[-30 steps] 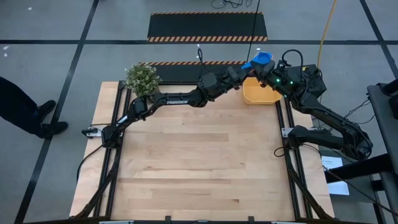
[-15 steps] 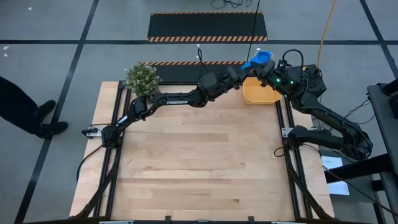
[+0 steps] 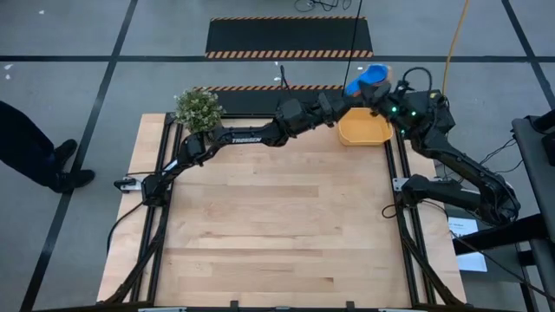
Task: Nest measuring cups in basket
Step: Put the nested measuring cups into the yellow bin
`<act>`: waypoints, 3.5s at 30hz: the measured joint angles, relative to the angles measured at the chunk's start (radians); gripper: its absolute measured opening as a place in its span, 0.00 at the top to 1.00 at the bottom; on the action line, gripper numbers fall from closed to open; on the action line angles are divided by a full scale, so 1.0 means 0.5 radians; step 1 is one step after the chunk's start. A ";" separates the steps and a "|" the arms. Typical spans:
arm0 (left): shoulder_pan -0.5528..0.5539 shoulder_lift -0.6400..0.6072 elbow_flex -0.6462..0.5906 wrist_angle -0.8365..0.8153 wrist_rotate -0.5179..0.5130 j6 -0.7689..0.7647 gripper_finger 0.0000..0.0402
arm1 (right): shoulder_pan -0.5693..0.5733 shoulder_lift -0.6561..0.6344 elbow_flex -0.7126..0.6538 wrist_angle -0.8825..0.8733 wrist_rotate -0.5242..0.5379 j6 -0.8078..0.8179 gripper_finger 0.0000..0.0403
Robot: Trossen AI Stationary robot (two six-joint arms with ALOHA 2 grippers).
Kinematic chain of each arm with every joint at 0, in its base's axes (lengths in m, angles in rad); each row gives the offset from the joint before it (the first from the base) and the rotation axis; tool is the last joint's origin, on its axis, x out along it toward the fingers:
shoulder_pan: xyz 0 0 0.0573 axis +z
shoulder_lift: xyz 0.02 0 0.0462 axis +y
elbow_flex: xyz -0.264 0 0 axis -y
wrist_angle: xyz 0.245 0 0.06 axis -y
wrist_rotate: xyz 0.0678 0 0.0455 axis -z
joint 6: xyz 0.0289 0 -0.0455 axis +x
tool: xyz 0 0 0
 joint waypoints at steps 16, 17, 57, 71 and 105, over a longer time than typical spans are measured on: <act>0.179 -0.344 0.005 -0.538 0.357 0.334 0.37 | -0.018 -0.286 0.000 -0.416 0.008 -0.038 0.80; 0.191 -0.397 0.004 -0.684 0.366 0.420 0.38 | -0.016 -0.294 0.000 -0.448 0.021 -0.029 0.80; 0.674 -1.099 0.004 -1.970 1.118 1.412 0.42 | 0.485 -0.302 -0.999 0.028 1.239 0.975 0.80; 0.672 -1.098 0.004 -1.969 0.991 1.412 0.42 | 0.424 0.092 -1.080 0.413 1.217 1.295 0.80; 0.425 -0.556 -0.586 -0.907 1.176 0.233 0.42 | 0.402 0.297 -0.909 1.074 0.603 1.068 0.80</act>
